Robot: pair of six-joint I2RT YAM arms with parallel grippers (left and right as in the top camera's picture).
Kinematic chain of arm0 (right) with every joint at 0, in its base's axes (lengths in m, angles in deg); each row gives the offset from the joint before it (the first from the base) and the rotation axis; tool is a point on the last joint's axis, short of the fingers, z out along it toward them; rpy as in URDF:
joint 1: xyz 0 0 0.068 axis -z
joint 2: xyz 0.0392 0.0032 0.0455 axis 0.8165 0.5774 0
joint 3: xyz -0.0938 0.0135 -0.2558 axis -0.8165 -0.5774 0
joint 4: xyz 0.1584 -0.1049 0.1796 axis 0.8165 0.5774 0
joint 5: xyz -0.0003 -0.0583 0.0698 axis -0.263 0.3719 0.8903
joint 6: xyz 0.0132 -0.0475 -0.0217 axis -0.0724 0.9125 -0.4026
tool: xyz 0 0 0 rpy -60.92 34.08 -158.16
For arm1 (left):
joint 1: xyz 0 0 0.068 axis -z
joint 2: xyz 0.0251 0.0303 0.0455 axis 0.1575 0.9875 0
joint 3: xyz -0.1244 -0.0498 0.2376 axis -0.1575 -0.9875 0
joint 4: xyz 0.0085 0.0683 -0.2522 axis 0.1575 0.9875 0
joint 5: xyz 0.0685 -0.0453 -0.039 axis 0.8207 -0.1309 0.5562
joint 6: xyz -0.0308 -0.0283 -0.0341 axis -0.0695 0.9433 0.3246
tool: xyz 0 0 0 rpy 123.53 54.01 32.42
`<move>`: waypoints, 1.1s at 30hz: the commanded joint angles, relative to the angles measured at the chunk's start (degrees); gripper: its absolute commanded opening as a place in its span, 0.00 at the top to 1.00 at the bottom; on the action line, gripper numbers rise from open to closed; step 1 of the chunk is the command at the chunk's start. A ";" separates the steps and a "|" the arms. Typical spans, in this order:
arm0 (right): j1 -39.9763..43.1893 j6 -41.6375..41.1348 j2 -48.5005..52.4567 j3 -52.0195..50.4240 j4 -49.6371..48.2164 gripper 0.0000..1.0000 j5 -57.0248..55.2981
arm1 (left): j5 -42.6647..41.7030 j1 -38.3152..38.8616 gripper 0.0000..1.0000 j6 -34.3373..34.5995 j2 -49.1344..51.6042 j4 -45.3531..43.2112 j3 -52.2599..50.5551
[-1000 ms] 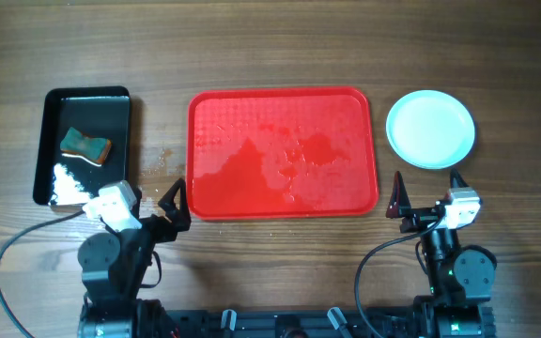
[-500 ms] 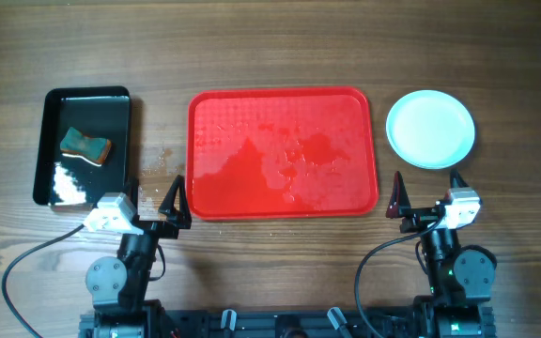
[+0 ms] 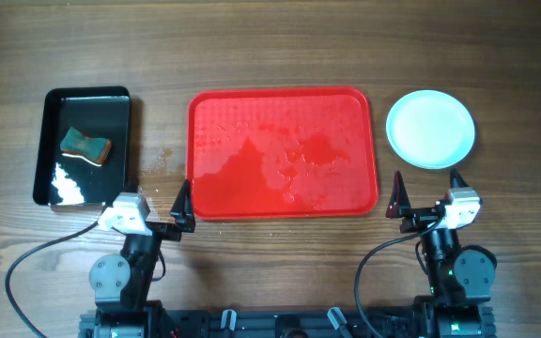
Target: Clean dirty plates on tray and stack at the side
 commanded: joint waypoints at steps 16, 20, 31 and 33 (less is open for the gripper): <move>0.24 -0.79 -0.68 -0.07 -0.09 0.00 -0.39 | 4.15 0.15 0.00 -10.69 -0.61 0.81 -0.37; 0.24 -0.79 -0.68 -0.07 -0.09 0.00 -0.37 | 4.17 0.15 0.00 -10.71 -0.61 0.81 -0.37; 0.24 -0.76 -0.68 -0.07 -0.09 0.00 -0.37 | 4.83 0.15 0.00 -13.44 -0.61 0.83 -0.37; 0.24 -0.81 -0.68 -0.07 -0.09 0.00 -0.37 | 4.83 0.15 0.00 -13.44 -0.61 0.83 -0.37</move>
